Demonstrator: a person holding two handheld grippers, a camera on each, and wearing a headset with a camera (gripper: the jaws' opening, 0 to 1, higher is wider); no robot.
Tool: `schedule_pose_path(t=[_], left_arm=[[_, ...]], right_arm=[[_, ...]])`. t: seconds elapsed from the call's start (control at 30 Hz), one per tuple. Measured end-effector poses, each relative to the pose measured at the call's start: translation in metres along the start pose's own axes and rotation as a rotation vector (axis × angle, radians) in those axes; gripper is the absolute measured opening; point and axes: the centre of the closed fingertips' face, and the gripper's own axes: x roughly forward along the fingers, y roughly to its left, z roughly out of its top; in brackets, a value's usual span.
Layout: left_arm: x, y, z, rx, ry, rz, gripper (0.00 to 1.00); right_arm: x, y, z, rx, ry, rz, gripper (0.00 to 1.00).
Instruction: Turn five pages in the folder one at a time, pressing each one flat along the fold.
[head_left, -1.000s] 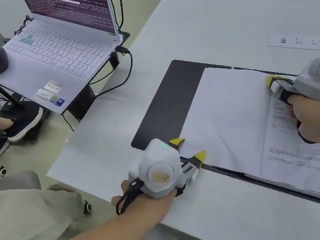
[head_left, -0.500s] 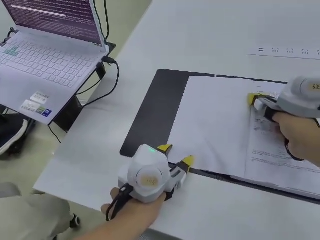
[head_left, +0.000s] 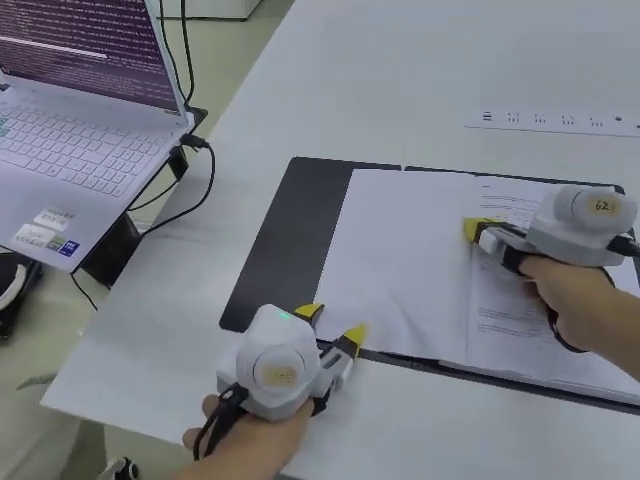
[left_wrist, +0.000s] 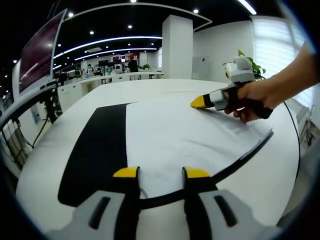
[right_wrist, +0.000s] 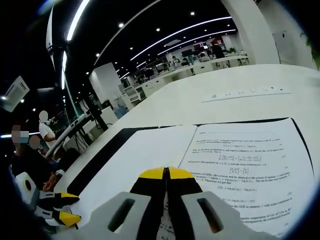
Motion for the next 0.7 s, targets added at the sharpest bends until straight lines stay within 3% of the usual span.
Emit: schedule_pose_path(t=[0.33,0.7], left_arm=[[0.000,0.001,-0.001,-0.004,0.002,0.001,0.33],[0.000,0.000,-0.001,-0.006,0.003,0.001,0.33]], right_arm=[[-0.023,0.020,-0.018,0.018,0.015,0.042,0.00],[-0.057,0.040,-0.050,0.025,0.073,0.101,0.00]])
